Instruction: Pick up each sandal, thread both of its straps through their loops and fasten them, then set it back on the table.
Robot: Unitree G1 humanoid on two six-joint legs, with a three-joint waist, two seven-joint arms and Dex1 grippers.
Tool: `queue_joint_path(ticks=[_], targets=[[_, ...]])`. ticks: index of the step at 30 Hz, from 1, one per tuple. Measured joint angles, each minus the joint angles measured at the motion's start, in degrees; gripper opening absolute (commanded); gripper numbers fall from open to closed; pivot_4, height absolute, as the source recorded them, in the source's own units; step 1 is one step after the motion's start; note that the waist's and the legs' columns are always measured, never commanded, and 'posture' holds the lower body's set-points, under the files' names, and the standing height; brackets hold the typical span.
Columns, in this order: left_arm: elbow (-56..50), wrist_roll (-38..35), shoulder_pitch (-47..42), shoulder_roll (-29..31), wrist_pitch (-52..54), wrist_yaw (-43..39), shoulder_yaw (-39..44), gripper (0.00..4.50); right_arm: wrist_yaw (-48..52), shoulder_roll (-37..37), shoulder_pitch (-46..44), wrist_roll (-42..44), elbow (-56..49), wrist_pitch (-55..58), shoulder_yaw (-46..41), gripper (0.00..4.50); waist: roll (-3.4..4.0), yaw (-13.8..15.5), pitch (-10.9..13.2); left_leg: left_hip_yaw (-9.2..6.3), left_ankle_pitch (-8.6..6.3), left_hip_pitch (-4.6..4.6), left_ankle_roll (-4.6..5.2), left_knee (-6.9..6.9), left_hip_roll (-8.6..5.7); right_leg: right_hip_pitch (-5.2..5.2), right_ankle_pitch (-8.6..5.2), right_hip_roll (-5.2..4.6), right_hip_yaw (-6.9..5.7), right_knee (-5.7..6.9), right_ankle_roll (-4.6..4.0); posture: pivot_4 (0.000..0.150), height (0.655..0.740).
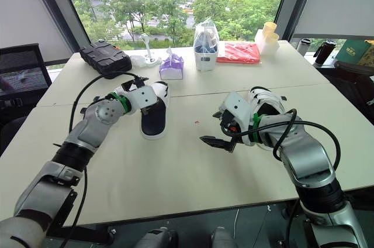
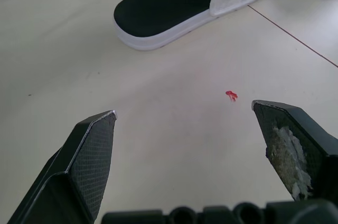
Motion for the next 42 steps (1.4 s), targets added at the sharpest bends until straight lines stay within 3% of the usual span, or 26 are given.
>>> queue_joint_path(ticks=[6, 7, 9, 16, 17, 24, 29, 34, 42], targets=[[19.28, 6.67, -9.79, -4.03, -1.16, 9.87, -4.65, 4.47, -2.21, -0.32, -0.12, 1.33, 0.19, -0.51, 0.99, 4.50, -0.06, -0.15, 0.03, 0.02, -0.01, -0.01, 0.03, 0.00, -0.01, 0.00, 0.01, 0.02, -0.01, -0.01, 0.05, 0.150, 0.7400], [22.68, 7.28, -11.53, -4.81, -1.76, 11.93, -4.87, 4.23, -2.71, -0.44, -0.12, 1.56, 0.20, -0.56, 1.03, 4.50, -0.06, -0.11, 0.03, 0.01, -0.01, -0.01, 0.03, 0.00, -0.01, -0.01, 0.01, 0.03, -0.02, 0.00, 0.05, 0.150, 0.7400], [27.24, 8.08, -13.89, -5.80, -2.76, 14.98, -5.28, 3.69, -3.44, -0.54, -0.12, 1.77, 0.19, -0.65, 1.28, 4.50, -0.06, -0.09, 0.03, 0.01, -0.01, -0.01, 0.03, -0.01, 0.00, -0.01, 0.01, 0.03, -0.02, 0.00, 0.05, 0.150, 0.7400], [39.84, 8.48, -17.44, -8.81, -6.48, 20.51, -6.68, 0.20, -6.15, -0.84, -0.08, 2.55, 0.21, -0.65, 2.09, 4.50, -0.08, -0.05, 0.03, 0.02, -0.01, -0.02, 0.03, 0.02, -0.01, -0.01, 0.02, 0.03, -0.01, 0.03, 0.06, 0.150, 0.7400], [40.43, 8.45, -18.22, -8.84, -6.58, 20.38, -6.71, 0.04, -6.30, -0.96, -0.08, 2.74, 0.22, -0.68, 2.08, 4.50, -0.09, -0.02, 0.03, 0.02, -0.01, -0.02, 0.03, 0.02, -0.01, -0.01, 0.02, 0.03, -0.01, 0.03, 0.06, 0.150, 0.7400], [41.37, 7.61, -18.48, -8.33, -13.73, 18.21, -6.59, 0.04, -6.59, -3.04, -0.09, 3.42, 2.10, -2.64, 2.08, 4.50, -0.12, 0.06, 0.04, 0.03, -0.01, -0.04, 0.03, 0.03, -0.03, -0.01, 0.04, 0.00, -0.02, 0.01, 0.09, 0.150, 0.7400], [34.77, 4.09, -16.58, -7.17, -30.88, 7.48, -6.35, 0.04, -5.83, -4.61, -0.59, 3.44, 5.09, -6.05, 1.96, 4.50, -0.14, 0.02, 0.05, 0.05, -0.01, -0.12, 0.02, 0.04, -0.06, -0.04, 0.04, -0.08, 0.00, -0.05, 0.09, 0.150, 0.7400], [25.25, -3.68, -11.92, -2.08, -51.16, -7.96, -6.97, 0.04, -4.54, -7.64, -1.14, 3.26, 11.67, -11.52, 0.33, 4.50, -0.12, -0.59, 0.04, 0.11, -0.03, -0.10, 0.03, -0.04, 0.00, -0.12, 0.04, -0.13, 0.11, -0.06, 0.08, 0.150, 0.7400], [23.96, -2.47, -10.02, -0.71, -69.19, -12.92, -12.57, 0.04, -2.21, -8.54, -1.76, 3.39, 21.23, -18.25, -2.64, 4.50, -0.12, 0.02, 0.04, 0.13, -0.03, -0.10, 0.07, 0.08, -0.04, -0.06, 0.05, -0.07, 0.09, -0.03, 0.08, 0.150, 0.7400]])
